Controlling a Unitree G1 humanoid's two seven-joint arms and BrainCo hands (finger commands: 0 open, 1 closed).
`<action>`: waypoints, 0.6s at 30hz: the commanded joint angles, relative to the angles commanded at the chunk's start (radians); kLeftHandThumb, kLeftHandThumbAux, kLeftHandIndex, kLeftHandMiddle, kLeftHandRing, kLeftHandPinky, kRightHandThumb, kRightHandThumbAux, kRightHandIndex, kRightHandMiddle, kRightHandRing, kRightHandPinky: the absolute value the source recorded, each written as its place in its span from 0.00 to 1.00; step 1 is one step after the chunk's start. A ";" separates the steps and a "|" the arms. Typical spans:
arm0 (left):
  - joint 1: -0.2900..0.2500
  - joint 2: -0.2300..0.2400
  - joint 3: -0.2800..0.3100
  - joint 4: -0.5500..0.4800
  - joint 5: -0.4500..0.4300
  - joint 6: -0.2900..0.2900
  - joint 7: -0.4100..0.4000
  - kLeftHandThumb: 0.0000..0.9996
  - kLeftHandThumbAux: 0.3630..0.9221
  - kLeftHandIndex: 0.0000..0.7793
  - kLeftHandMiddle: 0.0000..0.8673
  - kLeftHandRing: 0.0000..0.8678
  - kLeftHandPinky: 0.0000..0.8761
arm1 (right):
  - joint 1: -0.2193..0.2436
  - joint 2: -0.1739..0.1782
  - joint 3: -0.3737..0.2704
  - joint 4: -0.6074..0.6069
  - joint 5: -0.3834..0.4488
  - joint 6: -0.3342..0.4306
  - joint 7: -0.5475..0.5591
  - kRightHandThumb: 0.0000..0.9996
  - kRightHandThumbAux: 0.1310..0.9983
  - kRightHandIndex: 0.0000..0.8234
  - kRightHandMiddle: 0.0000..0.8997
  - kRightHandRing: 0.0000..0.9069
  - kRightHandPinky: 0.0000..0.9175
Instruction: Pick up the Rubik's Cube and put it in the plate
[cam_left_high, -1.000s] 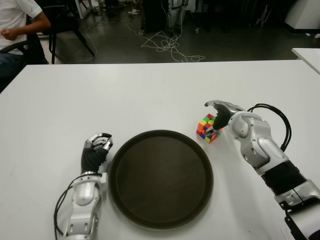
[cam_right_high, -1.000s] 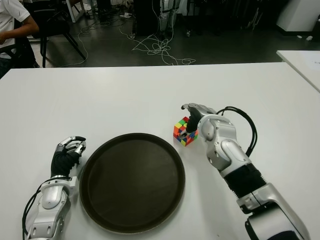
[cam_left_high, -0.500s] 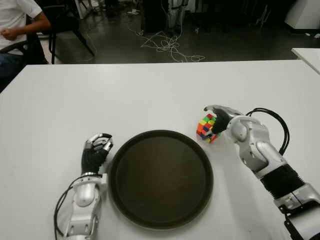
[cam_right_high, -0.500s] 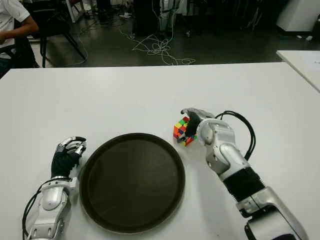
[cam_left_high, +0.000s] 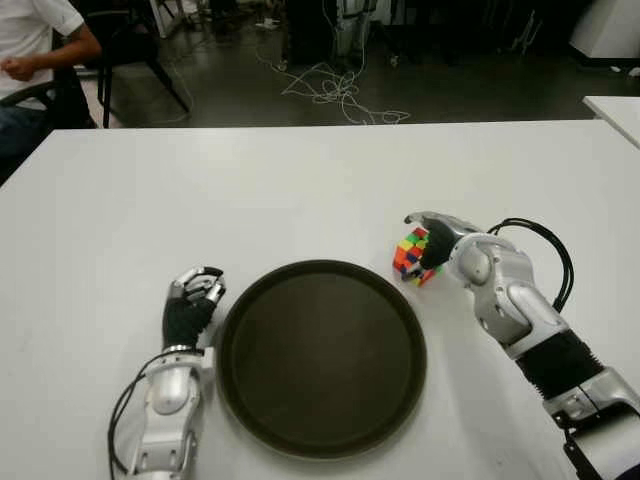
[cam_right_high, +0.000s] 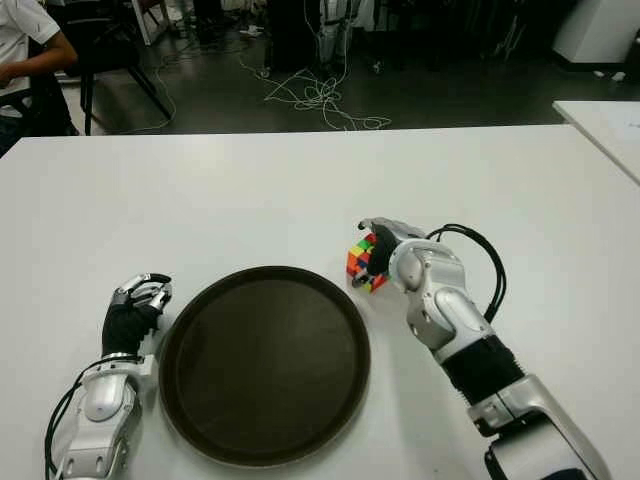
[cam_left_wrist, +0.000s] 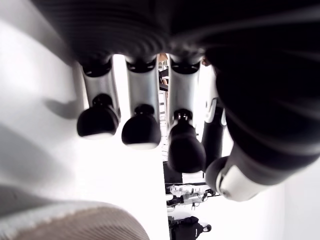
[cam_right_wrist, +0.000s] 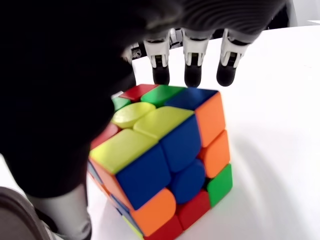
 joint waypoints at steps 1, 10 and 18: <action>0.000 0.000 0.000 -0.003 0.000 0.005 0.000 0.71 0.61 0.57 0.94 0.96 0.94 | -0.003 0.000 0.003 0.007 0.000 -0.001 0.003 0.00 0.78 0.04 0.07 0.05 0.01; 0.000 0.005 -0.004 -0.006 0.005 0.015 0.000 0.71 0.61 0.57 0.93 0.96 0.93 | -0.001 -0.005 0.009 0.015 0.007 -0.019 -0.001 0.00 0.76 0.02 0.06 0.05 0.04; -0.002 0.011 -0.005 0.004 0.014 0.013 0.003 0.71 0.61 0.57 0.94 0.96 0.93 | -0.007 -0.007 0.018 0.019 0.005 -0.014 0.025 0.00 0.76 0.01 0.06 0.05 0.04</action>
